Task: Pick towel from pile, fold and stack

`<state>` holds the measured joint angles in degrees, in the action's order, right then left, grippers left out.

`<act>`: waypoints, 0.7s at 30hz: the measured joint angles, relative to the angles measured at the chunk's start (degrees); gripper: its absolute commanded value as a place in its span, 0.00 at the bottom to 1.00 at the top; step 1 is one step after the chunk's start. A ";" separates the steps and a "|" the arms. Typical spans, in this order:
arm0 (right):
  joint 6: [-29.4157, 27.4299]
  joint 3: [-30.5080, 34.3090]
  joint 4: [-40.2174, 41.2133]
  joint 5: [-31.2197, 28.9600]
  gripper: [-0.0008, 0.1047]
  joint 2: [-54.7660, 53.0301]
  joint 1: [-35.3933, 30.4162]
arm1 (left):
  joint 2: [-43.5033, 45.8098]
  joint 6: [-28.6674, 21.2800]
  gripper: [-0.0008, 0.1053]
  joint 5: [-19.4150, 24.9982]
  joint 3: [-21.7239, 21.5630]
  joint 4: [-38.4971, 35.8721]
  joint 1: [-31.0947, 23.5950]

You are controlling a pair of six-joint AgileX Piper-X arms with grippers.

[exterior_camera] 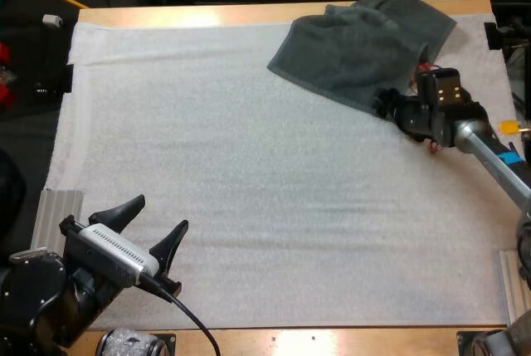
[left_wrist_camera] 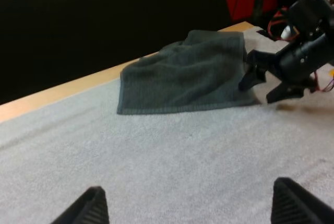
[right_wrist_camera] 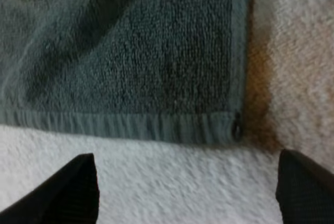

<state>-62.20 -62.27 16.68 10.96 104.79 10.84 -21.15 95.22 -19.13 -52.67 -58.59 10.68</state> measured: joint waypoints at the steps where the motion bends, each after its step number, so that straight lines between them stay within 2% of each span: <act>1: 0.93 0.00 -1.12 0.41 0.66 0.58 0.00 | 0.00 0.00 0.59 0.00 0.00 0.00 0.00; 7: 6.42 -1.17 -3.99 1.52 0.66 3.24 0.00 | 0.00 0.04 0.59 0.00 0.00 0.00 0.00; 9: 7.22 -1.70 -4.13 2.07 0.63 4.12 0.00 | 0.00 0.08 0.59 0.00 0.00 0.00 0.00; 14: 10.64 -2.35 -4.65 1.39 0.36 5.19 0.00 | 0.00 0.08 0.59 0.00 0.00 0.00 0.00; 18: 10.92 -2.35 -4.95 -1.21 0.22 5.19 0.00 | 0.00 0.13 0.59 0.00 0.00 0.00 0.00; 21: 11.00 -2.35 -4.84 -2.52 0.07 5.19 0.00 | 0.00 0.14 0.59 0.00 0.00 0.00 0.00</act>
<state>-51.20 -64.62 11.84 8.44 109.97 10.84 -21.15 95.36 -19.13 -52.67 -58.59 10.68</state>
